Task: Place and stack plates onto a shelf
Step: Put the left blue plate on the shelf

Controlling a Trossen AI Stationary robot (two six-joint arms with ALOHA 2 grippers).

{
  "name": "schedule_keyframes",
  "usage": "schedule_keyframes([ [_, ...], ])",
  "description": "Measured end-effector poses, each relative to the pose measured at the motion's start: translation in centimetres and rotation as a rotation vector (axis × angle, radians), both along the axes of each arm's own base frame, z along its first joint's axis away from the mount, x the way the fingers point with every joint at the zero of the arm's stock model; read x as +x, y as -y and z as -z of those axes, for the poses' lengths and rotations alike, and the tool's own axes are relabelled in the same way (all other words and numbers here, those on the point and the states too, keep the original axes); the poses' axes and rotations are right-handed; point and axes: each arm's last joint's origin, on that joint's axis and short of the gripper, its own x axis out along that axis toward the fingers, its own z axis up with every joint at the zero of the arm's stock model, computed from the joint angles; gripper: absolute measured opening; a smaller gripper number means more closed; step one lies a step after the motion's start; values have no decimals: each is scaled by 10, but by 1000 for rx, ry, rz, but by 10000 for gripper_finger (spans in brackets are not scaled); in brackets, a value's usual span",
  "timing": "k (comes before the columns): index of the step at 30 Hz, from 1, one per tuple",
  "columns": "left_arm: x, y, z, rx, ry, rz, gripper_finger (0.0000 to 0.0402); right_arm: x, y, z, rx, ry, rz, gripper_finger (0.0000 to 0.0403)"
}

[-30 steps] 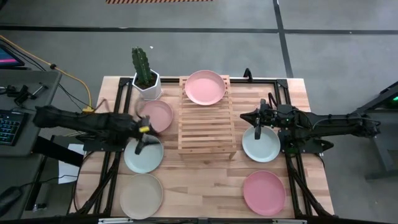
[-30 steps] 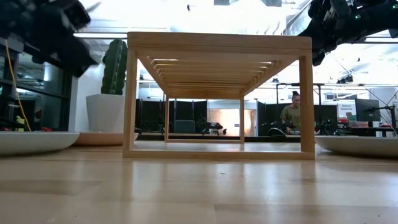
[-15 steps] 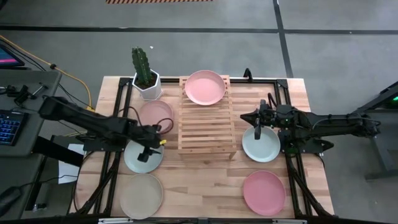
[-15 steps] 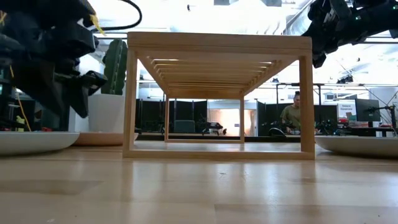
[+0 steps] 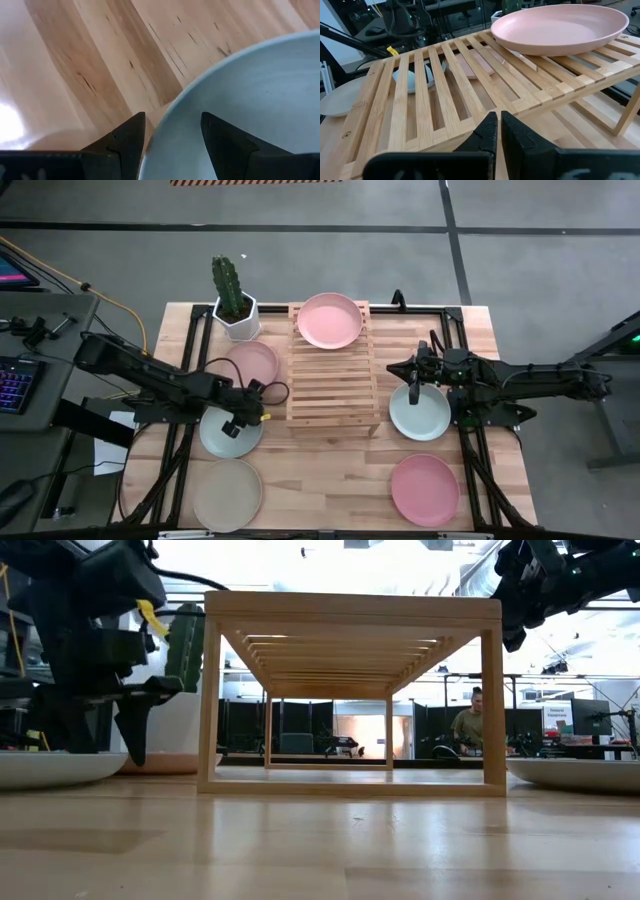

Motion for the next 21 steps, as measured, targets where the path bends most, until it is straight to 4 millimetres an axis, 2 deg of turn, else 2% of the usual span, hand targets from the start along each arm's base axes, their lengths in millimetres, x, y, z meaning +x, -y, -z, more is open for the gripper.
schedule_keyframes([
  [7,2,0,4,5,-20,4,172,0,0,0,1,-4,0,7],
  [10,2,0,4,14,-16,1,140,0,0,0,1,-3,-1,7],
  [17,4,-2,-3,64,-5,-26,27,0,0,0,1,-3,-3,7],
  [19,9,-1,-11,73,7,-34,9,0,0,0,1,-3,-2,7],
  [21,12,-1,-17,79,-5,-50,9,0,0,0,1,-3,-2,7],
])
